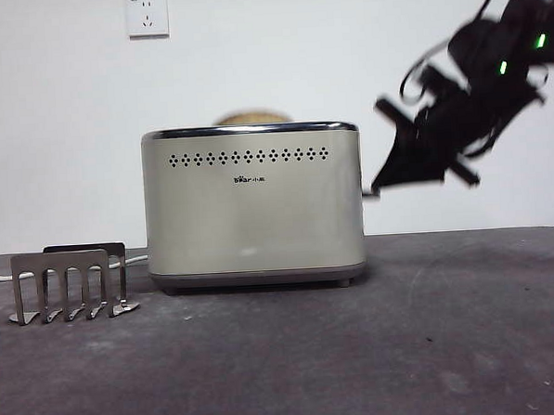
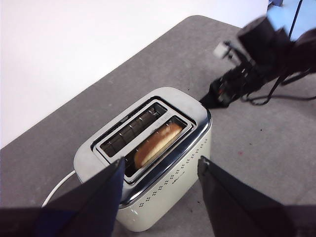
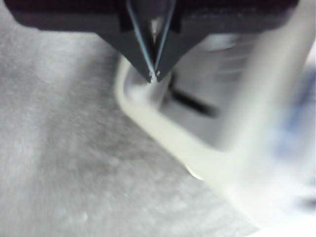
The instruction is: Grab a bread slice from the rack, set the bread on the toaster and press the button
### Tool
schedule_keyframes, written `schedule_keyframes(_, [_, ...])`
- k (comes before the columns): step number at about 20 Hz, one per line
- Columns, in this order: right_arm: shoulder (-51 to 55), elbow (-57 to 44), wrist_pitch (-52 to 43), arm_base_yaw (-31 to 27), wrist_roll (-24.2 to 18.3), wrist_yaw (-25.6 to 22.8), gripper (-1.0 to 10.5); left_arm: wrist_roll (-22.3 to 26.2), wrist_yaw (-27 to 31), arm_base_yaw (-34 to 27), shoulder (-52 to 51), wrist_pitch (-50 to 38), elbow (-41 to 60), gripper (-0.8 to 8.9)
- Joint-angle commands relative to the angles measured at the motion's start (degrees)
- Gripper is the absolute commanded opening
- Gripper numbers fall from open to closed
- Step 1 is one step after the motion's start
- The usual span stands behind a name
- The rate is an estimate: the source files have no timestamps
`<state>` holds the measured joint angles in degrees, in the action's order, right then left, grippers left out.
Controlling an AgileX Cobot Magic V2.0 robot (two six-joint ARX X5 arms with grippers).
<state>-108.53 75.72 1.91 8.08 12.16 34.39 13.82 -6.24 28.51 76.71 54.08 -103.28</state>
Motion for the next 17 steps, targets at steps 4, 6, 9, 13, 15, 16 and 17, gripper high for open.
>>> schedule_keyframes(4, [18.4, -0.3, 14.0, -0.1, -4.6, 0.1, -0.1, -0.6, -0.2, 0.0, 0.0, 1.3, 0.0, 2.51])
schedule_keyframes(6, [25.7, -0.3, 24.5, 0.0, -7.9, 0.2, -0.1, -0.6, -0.2, 0.0, 0.0, 3.4, 0.0, 2.51])
schedule_keyframes(9, [35.9, -0.3, 40.4, 0.9, -13.5, 0.2, -0.1, -0.8, -0.3, 0.0, 0.0, 8.2, 0.0, 2.51])
schedule_keyframes(13, [44.4, -0.3, 53.5, 1.9, -18.0, 0.1, -0.1, -0.8, -0.3, 0.0, 0.0, 13.1, 0.0, 2.51])
schedule_keyframes(15, [46.6, -0.3, 56.4, 2.1, -18.4, 0.0, -0.1, -0.8, -0.3, 0.0, 0.0, 14.4, 0.0, 2.51])
schedule_keyframes(16, [47.5, -0.3, 57.7, 2.2, -18.8, 0.0, -0.1, -0.8, -0.3, 0.0, 0.0, 15.1, 0.0, 2.51])
schedule_keyframes(17, [48.2, -0.3, 58.6, 2.3, -19.2, 0.0, -0.1, -0.8, -0.3, 0.0, 0.0, 15.6, 0.0, 2.51])
